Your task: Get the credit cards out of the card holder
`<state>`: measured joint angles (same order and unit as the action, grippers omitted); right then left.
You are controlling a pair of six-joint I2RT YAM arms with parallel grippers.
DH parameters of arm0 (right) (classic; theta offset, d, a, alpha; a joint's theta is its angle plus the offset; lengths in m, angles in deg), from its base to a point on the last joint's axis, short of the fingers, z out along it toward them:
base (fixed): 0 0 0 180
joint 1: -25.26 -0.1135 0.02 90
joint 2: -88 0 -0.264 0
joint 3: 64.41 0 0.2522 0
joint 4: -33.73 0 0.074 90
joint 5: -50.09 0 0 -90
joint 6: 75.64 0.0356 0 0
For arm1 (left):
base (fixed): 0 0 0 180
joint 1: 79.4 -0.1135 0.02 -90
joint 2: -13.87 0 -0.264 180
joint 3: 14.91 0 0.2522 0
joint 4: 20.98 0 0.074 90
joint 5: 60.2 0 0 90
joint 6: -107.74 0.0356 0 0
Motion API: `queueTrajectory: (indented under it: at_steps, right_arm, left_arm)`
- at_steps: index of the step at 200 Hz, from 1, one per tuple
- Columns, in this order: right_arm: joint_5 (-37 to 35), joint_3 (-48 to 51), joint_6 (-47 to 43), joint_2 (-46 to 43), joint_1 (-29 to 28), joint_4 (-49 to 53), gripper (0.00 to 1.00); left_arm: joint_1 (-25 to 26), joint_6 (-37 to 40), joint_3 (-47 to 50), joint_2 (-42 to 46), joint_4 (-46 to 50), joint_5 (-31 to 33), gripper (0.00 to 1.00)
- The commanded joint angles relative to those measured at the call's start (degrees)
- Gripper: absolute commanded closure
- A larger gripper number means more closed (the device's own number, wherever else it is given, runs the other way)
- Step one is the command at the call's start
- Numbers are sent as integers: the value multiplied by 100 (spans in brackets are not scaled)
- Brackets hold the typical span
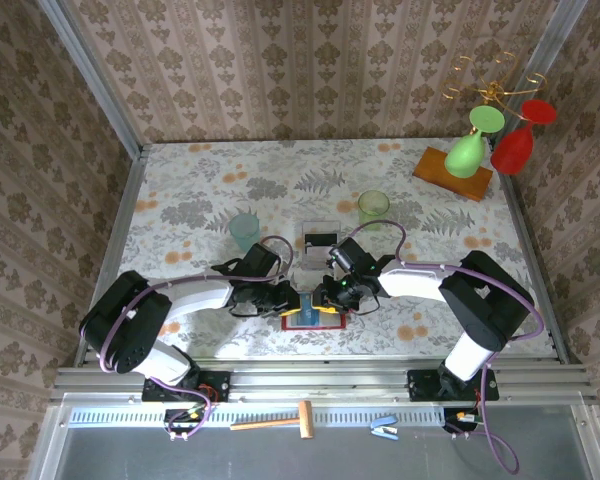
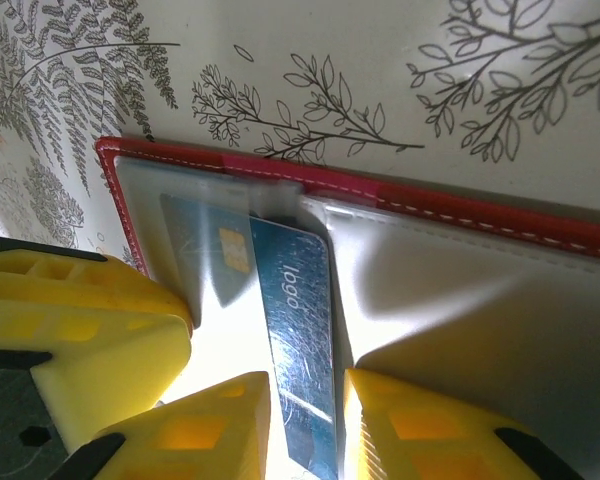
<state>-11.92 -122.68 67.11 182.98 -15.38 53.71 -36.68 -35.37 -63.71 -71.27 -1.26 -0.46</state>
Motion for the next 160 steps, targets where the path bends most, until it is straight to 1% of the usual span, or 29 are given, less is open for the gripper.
queueTrajectory:
  at_steps: [1, 121, 143, 160]
  right_arm:
    - [194, 81, 91, 119, 39, -193, 72]
    - [253, 161, 164, 256, 55, -326, 73]
    - [286, 188, 200, 198, 51, -393, 74]
    - [278, 188, 208, 106, 56, -401, 77]
  left_arm:
    - [-24, 38, -74, -70, 12, -101, 83]
    - [-59, 28, 7, -193, -84, -154, 83]
    - [-61, 28, 25, -188, -86, -153, 83]
    - [-69, 30, 33, -188, -81, -155, 83]
